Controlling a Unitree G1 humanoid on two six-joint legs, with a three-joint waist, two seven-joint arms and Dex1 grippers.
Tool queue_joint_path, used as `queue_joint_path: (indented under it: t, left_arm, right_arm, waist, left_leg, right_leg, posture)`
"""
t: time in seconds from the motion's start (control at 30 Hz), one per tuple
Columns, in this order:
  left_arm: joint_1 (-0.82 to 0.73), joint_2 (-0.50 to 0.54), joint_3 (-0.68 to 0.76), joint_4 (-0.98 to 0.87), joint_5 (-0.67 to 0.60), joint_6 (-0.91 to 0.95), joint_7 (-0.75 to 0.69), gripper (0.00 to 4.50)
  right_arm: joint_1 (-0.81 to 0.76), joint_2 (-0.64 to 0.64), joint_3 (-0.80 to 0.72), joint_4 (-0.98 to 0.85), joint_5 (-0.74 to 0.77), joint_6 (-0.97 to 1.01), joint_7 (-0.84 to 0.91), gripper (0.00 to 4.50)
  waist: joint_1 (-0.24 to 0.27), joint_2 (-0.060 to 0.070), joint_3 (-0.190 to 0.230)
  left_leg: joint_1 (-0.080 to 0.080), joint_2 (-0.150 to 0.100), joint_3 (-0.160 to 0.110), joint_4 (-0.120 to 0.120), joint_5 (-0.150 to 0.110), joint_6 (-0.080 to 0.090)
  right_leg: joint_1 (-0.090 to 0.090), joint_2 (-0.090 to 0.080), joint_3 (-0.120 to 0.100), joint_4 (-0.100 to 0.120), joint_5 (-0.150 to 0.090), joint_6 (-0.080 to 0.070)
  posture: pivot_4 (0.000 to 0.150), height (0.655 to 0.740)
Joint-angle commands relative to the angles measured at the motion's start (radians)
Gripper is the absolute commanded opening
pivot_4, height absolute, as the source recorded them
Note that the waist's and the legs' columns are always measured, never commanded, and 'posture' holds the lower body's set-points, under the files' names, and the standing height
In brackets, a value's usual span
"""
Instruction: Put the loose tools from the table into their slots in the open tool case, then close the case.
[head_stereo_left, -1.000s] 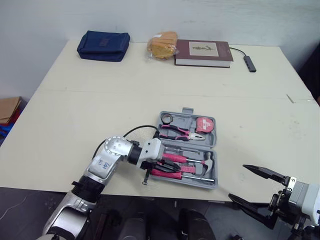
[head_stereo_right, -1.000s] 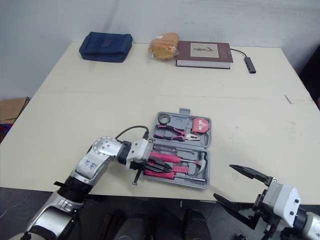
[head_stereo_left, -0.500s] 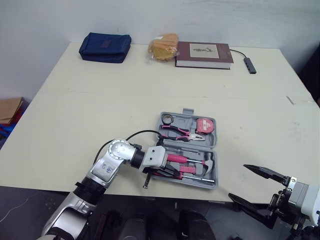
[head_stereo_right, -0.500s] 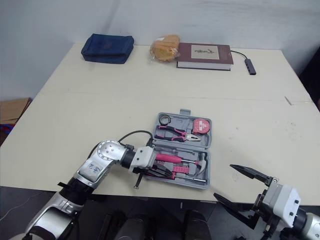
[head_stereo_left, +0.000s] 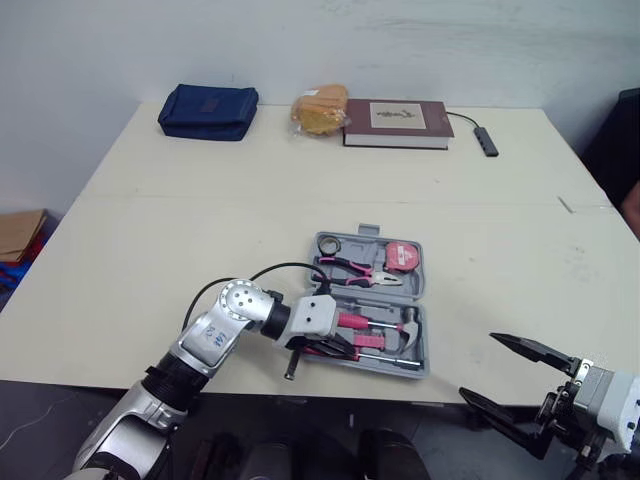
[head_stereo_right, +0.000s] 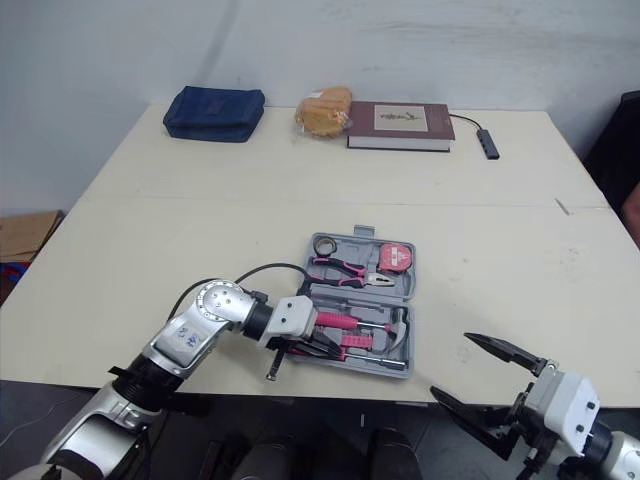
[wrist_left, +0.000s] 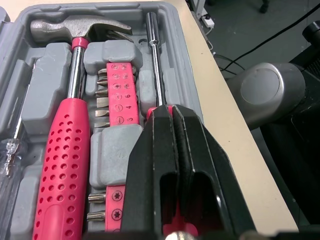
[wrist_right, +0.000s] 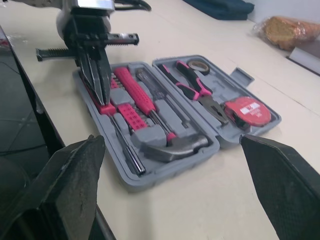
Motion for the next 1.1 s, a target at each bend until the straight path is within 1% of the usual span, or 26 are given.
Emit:
queue_joint_path:
  t: [0.03, 0.1, 0.2, 0.27, 0.33, 0.4, 0.47, 0.53, 0.57, 0.6, 0.67, 0.7, 0.73, 0.83, 0.93, 1.1]
  left_arm:
    - [0.017, -0.025, 0.132, 0.039, -0.145, -0.096, -0.060, 0.03]
    - [0.008, -0.021, 0.195, 0.038, -0.208, -0.081, -0.076, 0.03]
    - [-0.011, -0.004, 0.270, 0.052, -0.263, -0.039, -0.074, 0.03]
    - [-0.022, 0.009, 0.306, 0.078, -0.260, -0.048, -0.067, 0.03]
    - [-0.047, 0.050, 0.365, 0.178, -0.224, -0.087, -0.030, 0.03]
    - [-0.070, 0.073, 0.395, 0.269, -0.186, -0.126, 0.012, 0.03]
    - [-0.086, 0.073, 0.397, 0.324, -0.161, -0.151, 0.036, 0.00]
    - [-0.100, 0.069, 0.393, 0.363, -0.137, -0.170, 0.045, 0.00]
    - [-0.109, 0.066, 0.387, 0.388, -0.118, -0.177, 0.058, 0.00]
    - [-0.119, 0.061, 0.376, 0.416, -0.091, -0.186, 0.076, 0.00]
    - [-0.139, 0.046, 0.356, 0.459, -0.057, -0.211, 0.083, 0.00]
    - [-0.147, 0.038, 0.347, 0.476, -0.041, -0.215, 0.090, 0.00]
    - [-0.155, 0.033, 0.339, 0.489, -0.029, -0.218, 0.092, 0.00]
    - [-0.176, 0.016, 0.318, 0.524, 0.000, -0.227, 0.097, 0.00]
    - [-0.190, -0.005, 0.303, 0.542, 0.021, -0.211, 0.110, 0.00]
    - [-0.169, -0.029, 0.280, 0.502, 0.029, -0.169, 0.102, 0.00]
  right_arm:
    - [-0.049, -0.001, -0.017, -0.022, 0.049, 0.093, -0.107, 4.50]
    - [-0.080, -0.007, -0.021, -0.020, 0.064, 0.130, -0.140, 4.50]
    - [-0.120, -0.013, -0.020, -0.008, 0.070, 0.146, -0.150, 4.50]
    - [-0.147, -0.021, -0.019, 0.012, 0.062, 0.173, -0.168, 4.50]
    - [-0.222, -0.036, 0.004, 0.075, 0.043, 0.222, -0.209, 4.50]
    - [-0.291, -0.047, 0.027, 0.130, 0.034, 0.257, -0.230, 4.50]
    - [-0.332, -0.068, 0.056, 0.175, 0.006, 0.252, -0.206, 3.95]
    - [-0.359, -0.083, 0.079, 0.210, -0.024, 0.248, -0.201, 3.16]
    - [-0.390, -0.092, 0.101, 0.250, -0.057, 0.242, -0.209, 2.46]
    - [-0.423, -0.106, 0.130, 0.295, -0.094, 0.244, -0.215, 2.11]
    - [-0.478, -0.139, 0.194, 0.378, -0.178, 0.235, -0.216, 1.26]
    - [-0.498, -0.149, 0.220, 0.410, -0.204, 0.224, -0.207, 0.63]
    - [-0.515, -0.155, 0.240, 0.436, -0.224, 0.218, -0.206, 0.10]
    - [-0.566, -0.151, 0.293, 0.500, -0.269, 0.213, -0.213, 0.04]
    - [-0.609, -0.135, 0.346, 0.534, -0.301, 0.208, -0.219, 0.04]
    - [-0.670, -0.100, 0.408, 0.544, -0.319, 0.201, -0.220, 0.04]
  waist:
    - [-0.002, -0.001, 0.002]
    - [-0.001, -0.005, 0.007]
    - [0.001, -0.003, 0.008]
    - [0.002, -0.003, 0.008]
    - [0.001, -0.004, 0.008]
    - [-0.005, -0.007, 0.011]
    - [-0.004, -0.008, 0.012]
    - [0.002, -0.007, 0.013]
    - [0.003, -0.007, 0.013]
    - [0.002, -0.007, 0.013]
    - [-0.001, -0.010, 0.015]
    - [0.001, -0.010, 0.015]
    - [0.001, -0.010, 0.015]
    - [0.001, -0.010, 0.015]
    - [0.000, -0.012, 0.016]
    - [-0.011, -0.014, 0.017]
  left_leg:
    - [-0.001, 0.000, 0.000, 0.000, 0.000, 0.000]
    - [-0.003, 0.001, 0.000, 0.000, 0.001, -0.002]
    - [-0.004, 0.001, -0.001, 0.000, 0.001, -0.003]
    - [-0.005, 0.001, -0.002, 0.000, 0.001, -0.003]
    - [-0.005, 0.000, -0.002, 0.000, 0.001, -0.002]
    - [-0.004, -0.001, -0.001, 0.000, 0.001, -0.001]
    - [-0.004, -0.001, -0.001, 0.000, 0.001, -0.001]
    - [-0.005, -0.001, -0.001, 0.000, 0.001, -0.001]
    - [-0.007, -0.001, -0.001, 0.000, 0.001, -0.001]
    - [-0.008, -0.001, -0.001, 0.000, 0.001, -0.001]
    - [-0.009, -0.002, -0.001, 0.000, 0.002, 0.000]
    - [-0.011, -0.004, -0.001, 0.000, 0.002, 0.002]
    - [-0.013, -0.006, -0.002, 0.000, 0.003, 0.003]
    - [-0.024, -0.008, 0.000, 0.002, 0.005, 0.005]
    - [-0.024, -0.008, 0.001, 0.003, 0.005, 0.005]
    - [-0.022, -0.008, 0.001, 0.003, 0.008, 0.005]
  right_leg:
    - [-0.001, 0.000, 0.000, 0.001, 0.000, 0.000]
    - [-0.004, 0.000, 0.000, 0.002, -0.001, -0.001]
    - [-0.005, 0.000, -0.002, 0.002, -0.001, -0.002]
    - [-0.005, 0.000, -0.003, 0.001, -0.001, -0.002]
    - [-0.003, 0.000, -0.004, 0.000, -0.001, -0.001]
    - [-0.003, 0.000, -0.003, -0.001, 0.000, 0.000]
    - [-0.003, 0.001, -0.003, 0.000, 0.000, 0.000]
    - [-0.004, 0.001, -0.004, -0.001, 0.000, 0.000]
    - [-0.005, 0.001, -0.005, 0.000, 0.000, 0.000]
    - [-0.005, 0.001, -0.006, 0.001, 0.000, 0.000]
    - [-0.005, 0.002, -0.006, 0.001, 0.001, 0.001]
    - [-0.006, 0.003, -0.007, 0.000, 0.002, 0.003]
    - [-0.008, 0.002, -0.007, 0.000, 0.002, 0.003]
    - [-0.018, 0.002, -0.009, 0.002, 0.003, 0.006]
    - [-0.018, 0.003, -0.015, 0.002, 0.004, 0.007]
    - [-0.016, 0.003, -0.013, 0.004, 0.005, 0.009]
  posture:
    - [0.150, 0.7400]
    - [0.150, 0.7400]
    - [0.150, 0.7400]
    - [0.150, 0.7400]
    - [0.150, 0.7400]
    - [0.150, 0.7400]
    - [0.150, 0.7400]
    - [0.150, 0.7400]
    - [0.150, 0.7400]
    - [0.150, 0.7400]
    - [0.150, 0.7400]
    - [0.150, 0.7400]
    - [0.150, 0.7400]
    - [0.150, 0.7400]
    - [0.150, 0.7400]
    - [0.150, 0.7400]
